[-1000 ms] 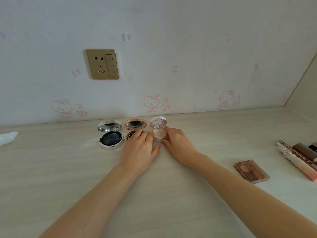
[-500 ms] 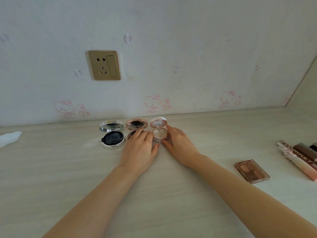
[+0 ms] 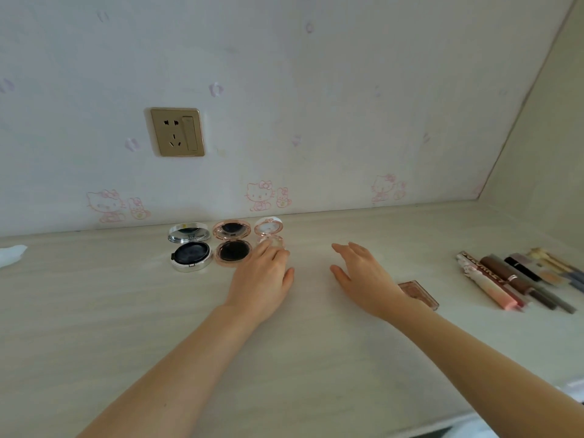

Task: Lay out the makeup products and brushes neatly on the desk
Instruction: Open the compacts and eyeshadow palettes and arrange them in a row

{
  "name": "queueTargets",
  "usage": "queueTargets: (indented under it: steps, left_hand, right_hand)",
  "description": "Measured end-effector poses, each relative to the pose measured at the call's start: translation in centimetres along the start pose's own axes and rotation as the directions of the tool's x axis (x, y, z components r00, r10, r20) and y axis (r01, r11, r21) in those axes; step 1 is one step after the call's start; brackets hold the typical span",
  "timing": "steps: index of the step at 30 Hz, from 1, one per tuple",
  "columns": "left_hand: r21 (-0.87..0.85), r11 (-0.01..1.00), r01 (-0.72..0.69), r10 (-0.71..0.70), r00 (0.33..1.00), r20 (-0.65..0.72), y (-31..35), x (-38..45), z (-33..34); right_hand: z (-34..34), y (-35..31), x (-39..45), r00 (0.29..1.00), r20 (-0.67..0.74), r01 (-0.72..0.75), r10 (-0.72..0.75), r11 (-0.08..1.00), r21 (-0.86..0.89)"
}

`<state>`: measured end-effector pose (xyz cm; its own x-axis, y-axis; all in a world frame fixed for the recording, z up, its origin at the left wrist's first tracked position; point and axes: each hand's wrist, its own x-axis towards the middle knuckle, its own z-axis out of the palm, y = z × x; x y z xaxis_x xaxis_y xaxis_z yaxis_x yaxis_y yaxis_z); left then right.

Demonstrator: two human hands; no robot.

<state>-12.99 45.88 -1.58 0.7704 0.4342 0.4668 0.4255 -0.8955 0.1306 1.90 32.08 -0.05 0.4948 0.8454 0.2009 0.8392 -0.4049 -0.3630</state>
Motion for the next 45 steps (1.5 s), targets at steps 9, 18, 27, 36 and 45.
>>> queueTargets:
  steps: [9,18,27,36,45]
  left_hand:
    - [-0.247,0.969,0.006,0.035,0.986,0.161,9.4,0.5,1.4]
    - [-0.364,0.925,0.105,0.0,0.961,0.278,15.2,1.4,3.4]
    - [-0.384,0.916,0.118,-0.012,0.963,0.267,16.1,1.5,4.3]
    - [-0.58,0.784,0.22,-0.076,0.962,0.263,16.7,0.5,4.0]
    - [-0.779,0.524,0.345,-0.203,0.938,0.28,16.1,-0.6,2.2]
  right_hand:
    - [-3.8,6.8,-7.4,0.955,-0.153,-0.245,0.253,0.967,0.07]
    - [-4.2,9.2,-9.5,0.926,-0.107,-0.361,0.363,0.932,0.038]
    - [-3.2,9.1,-9.1,0.942,-0.116,-0.309,0.315,0.949,0.065]
    - [-4.6,7.2,-11.1,0.908,-0.146,-0.354,0.392,0.906,0.231]
    - [-4.9,6.7,-11.2,0.868,-0.158,-0.345,0.471,0.801,0.49]
